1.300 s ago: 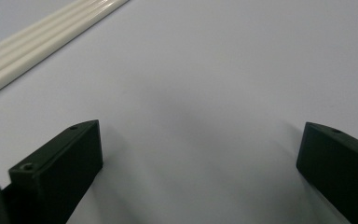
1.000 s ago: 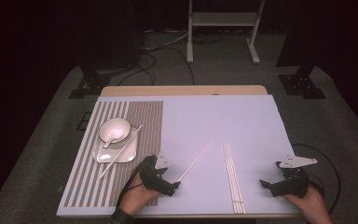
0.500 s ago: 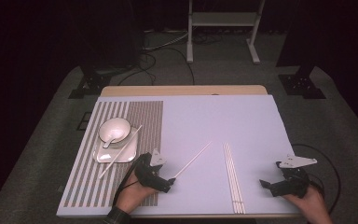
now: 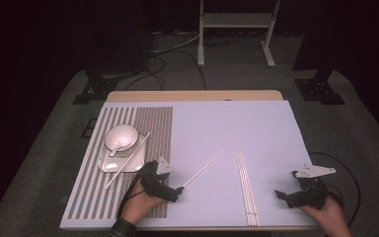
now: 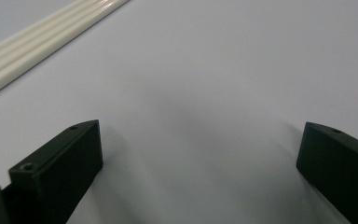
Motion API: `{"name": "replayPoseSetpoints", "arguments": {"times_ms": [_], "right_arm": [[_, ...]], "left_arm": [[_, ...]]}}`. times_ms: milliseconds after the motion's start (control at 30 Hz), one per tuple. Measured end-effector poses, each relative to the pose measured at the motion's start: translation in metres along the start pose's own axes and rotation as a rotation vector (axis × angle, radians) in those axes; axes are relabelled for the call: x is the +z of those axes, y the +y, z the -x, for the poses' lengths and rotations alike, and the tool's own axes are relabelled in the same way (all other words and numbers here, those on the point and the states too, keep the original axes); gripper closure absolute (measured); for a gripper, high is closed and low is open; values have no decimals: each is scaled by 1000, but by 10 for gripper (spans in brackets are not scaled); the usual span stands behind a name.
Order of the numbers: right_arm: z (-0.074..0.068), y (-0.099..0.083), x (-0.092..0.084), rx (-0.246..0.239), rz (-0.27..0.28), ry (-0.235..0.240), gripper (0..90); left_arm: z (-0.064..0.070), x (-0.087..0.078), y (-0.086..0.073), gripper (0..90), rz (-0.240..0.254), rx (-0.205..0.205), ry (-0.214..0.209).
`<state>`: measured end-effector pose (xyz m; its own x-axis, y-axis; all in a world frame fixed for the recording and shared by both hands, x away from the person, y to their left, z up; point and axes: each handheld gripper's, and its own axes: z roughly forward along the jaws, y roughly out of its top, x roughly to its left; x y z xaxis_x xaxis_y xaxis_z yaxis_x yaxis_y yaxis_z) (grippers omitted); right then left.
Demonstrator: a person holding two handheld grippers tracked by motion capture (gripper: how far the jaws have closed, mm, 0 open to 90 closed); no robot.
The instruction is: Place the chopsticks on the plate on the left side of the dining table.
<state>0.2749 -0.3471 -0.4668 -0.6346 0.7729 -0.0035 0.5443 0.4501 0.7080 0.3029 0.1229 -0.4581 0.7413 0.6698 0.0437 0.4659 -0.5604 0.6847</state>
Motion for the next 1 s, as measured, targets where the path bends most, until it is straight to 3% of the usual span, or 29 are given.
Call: {"name": "replayPoseSetpoints", "arguments": {"times_ms": [600, 1000], "right_arm": [[0, 0, 0, -1, 0, 0, 0], [0, 0, 0, 0, 0, 0, 0]], "left_arm": [[12, -2, 18, 0, 68, -14, -44], [19, 3, 33, 0, 81, -19, -55]]}}
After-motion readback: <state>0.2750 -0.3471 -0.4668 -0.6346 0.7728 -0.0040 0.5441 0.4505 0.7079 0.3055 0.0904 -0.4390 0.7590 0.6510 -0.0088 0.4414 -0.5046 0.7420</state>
